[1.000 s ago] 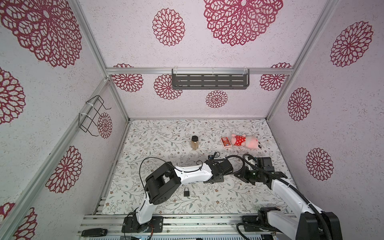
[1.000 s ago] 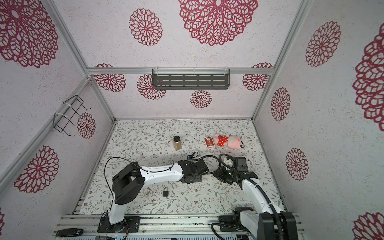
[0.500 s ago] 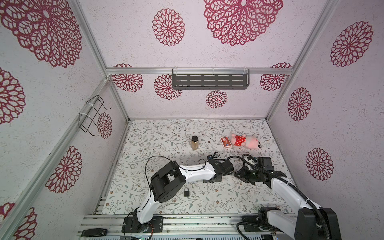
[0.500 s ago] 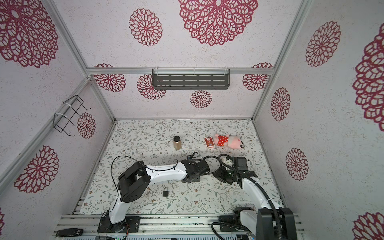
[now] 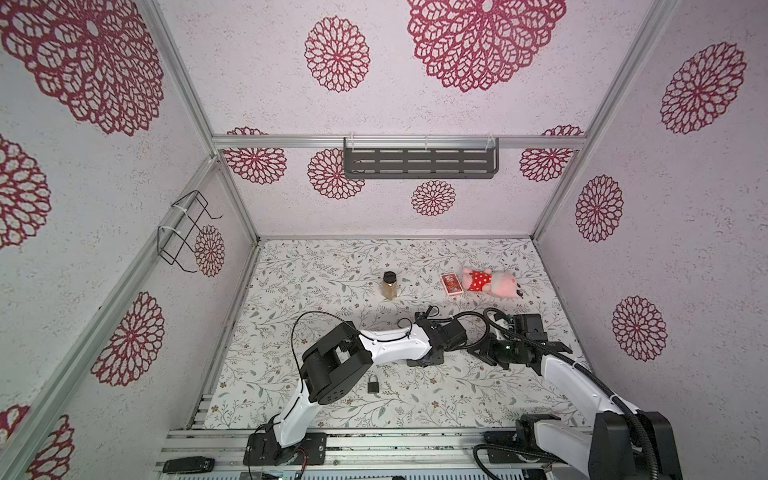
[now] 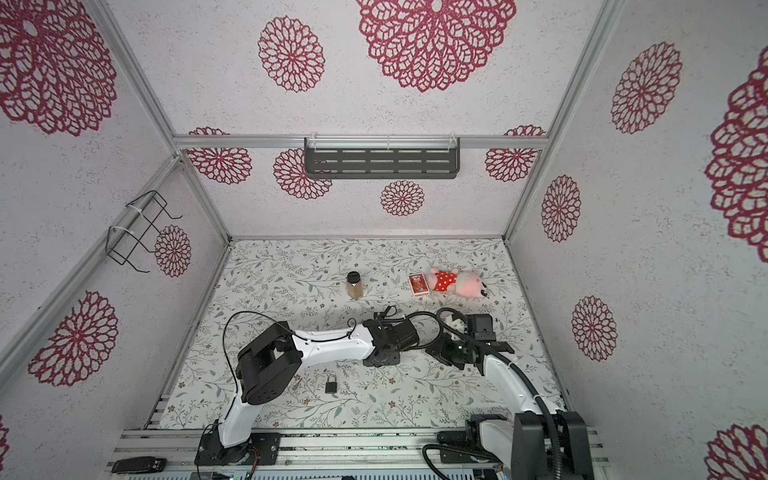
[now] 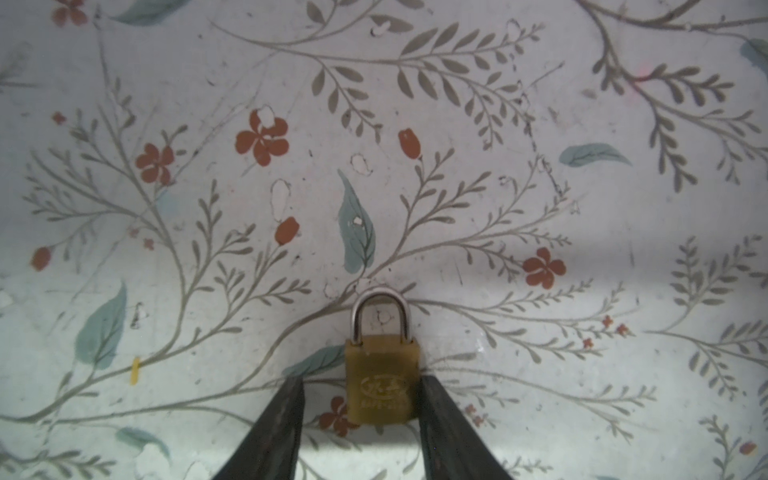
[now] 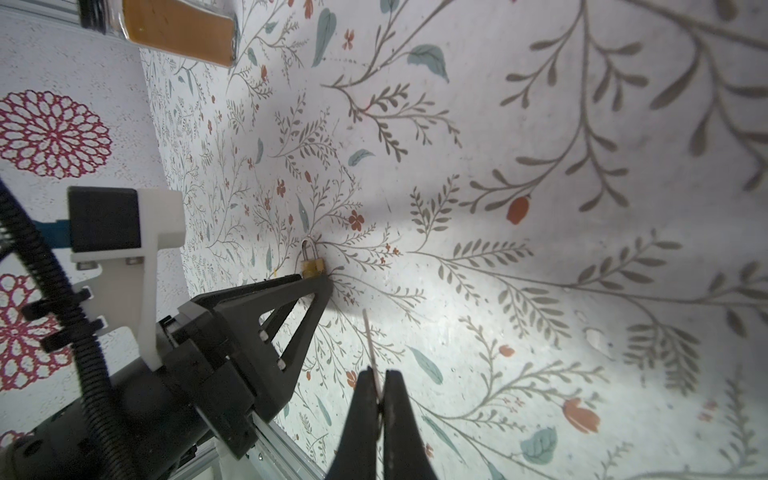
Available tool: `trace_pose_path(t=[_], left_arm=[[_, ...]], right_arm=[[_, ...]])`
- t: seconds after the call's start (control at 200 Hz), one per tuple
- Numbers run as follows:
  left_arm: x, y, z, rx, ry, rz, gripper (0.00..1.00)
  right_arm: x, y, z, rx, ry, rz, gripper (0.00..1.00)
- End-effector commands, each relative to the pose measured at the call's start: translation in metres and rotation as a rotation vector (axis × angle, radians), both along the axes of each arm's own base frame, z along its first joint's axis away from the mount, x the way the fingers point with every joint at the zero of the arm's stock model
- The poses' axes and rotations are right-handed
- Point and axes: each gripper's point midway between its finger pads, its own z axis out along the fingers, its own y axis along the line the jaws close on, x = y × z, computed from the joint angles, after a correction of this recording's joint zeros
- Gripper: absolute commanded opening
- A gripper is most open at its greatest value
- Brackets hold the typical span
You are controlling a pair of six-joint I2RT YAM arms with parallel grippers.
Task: Unlock with the key
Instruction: 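Lower the left gripper onto the gold padlock and close on it, then lift the gold padlock with the left gripper toward the right gripper's key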
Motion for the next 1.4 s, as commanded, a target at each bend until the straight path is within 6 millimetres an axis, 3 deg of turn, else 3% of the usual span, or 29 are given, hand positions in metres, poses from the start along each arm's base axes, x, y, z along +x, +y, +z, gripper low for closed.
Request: trace_pose_path(t=[0.0,0.48,0.64,0.991,1.006,1.176,1.391], left_arm=[[0.002,0.002,-0.015,0.012,0.028,0.005,0.46],[0.006,0.005,-0.024,-0.002,0.048,0.019,0.30],[0.007,0.005,-0.019,-0.007,0.040,0.021,0.24],[0.027,0.007,0.054,-0.148,-0.123,0.093,0.16],[0.028,0.007,0.068,-0.181,-0.141,0.100,0.16],[0.030,0.029,0.107,-0.330,-0.242,0.219,0.11],[0.031,0.055,0.137,-0.523,-0.325,0.351,0.04]], right_arm=[[0.004,0.004,0.007,0.026,-0.031,0.019,0.00],[0.004,0.006,0.009,0.037,-0.039,0.027,0.00],[0.003,0.007,0.011,0.047,-0.042,0.031,0.00],[0.001,0.022,0.025,0.032,-0.083,0.078,0.00],[0.002,0.023,0.027,0.028,-0.089,0.080,0.00],[0.003,0.043,0.040,0.002,-0.145,0.112,0.00],[0.001,0.076,0.066,0.013,-0.259,0.137,0.00]])
